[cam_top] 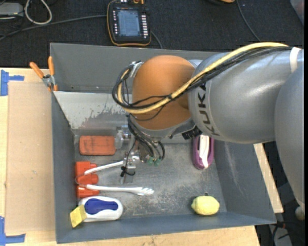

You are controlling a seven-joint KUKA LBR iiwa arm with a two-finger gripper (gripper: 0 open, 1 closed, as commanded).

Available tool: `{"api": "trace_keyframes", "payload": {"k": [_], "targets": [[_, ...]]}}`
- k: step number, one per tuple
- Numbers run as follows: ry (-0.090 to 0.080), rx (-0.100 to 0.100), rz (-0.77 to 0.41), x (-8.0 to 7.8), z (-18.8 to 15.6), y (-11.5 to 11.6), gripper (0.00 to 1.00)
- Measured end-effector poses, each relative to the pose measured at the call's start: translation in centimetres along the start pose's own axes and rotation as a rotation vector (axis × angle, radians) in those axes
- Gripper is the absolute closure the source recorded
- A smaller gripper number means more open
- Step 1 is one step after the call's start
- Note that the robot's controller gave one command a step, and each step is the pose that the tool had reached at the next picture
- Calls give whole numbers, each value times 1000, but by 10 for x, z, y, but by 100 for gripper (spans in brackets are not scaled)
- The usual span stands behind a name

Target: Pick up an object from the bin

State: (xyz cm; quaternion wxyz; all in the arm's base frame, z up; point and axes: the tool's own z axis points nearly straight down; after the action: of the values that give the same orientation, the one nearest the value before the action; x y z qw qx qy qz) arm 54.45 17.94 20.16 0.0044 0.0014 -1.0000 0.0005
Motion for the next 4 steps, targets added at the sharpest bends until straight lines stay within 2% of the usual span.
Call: {"api": "trace_keyframes", "payload": {"k": [1, 2, 3, 4], "targets": [[-7, -1, 5, -2, -4, -1, 0], [-10, -1, 7, -52, 123, 38, 0], [-22, -7, 93, -71, 56, 58, 0], [-3, 1, 5, -48, 102, -13, 0]]}}
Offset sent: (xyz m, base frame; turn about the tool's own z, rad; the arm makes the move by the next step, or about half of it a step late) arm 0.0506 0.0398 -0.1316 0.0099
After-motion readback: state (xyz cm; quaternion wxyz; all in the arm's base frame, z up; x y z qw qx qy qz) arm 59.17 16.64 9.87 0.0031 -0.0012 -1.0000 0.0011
